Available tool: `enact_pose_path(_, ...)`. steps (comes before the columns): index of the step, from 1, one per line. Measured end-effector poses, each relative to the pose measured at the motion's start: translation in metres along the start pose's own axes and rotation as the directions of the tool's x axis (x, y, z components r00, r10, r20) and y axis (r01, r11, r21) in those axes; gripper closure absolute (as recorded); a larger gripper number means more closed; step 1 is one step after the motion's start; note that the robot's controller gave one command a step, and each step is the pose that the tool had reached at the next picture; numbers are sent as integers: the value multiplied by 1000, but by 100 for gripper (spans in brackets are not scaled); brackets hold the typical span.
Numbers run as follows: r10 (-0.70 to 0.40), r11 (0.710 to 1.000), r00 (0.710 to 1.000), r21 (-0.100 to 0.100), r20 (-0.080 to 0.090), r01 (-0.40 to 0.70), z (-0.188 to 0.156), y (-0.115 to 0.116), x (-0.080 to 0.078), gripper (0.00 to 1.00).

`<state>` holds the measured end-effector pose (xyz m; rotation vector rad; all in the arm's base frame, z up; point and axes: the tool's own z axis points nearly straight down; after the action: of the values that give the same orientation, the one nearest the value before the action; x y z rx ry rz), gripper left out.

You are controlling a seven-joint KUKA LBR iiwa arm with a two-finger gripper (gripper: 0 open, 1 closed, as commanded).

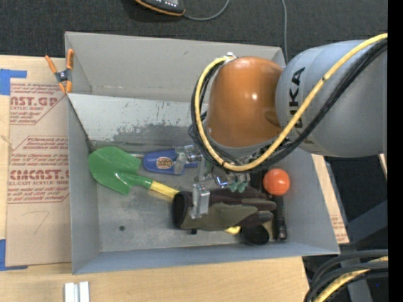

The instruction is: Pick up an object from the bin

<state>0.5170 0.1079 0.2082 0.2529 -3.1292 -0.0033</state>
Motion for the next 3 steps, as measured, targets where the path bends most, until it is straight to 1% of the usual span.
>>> enact_pose_path(1,36,999,999,-1,0,-36,57,-22,-7,0)
enact_pose_path(2,-166,986,986,0,7,166,37,-35,31,0)
enact_pose_path(3,208,978,978,-2,-1,-208,119,21,12,0)
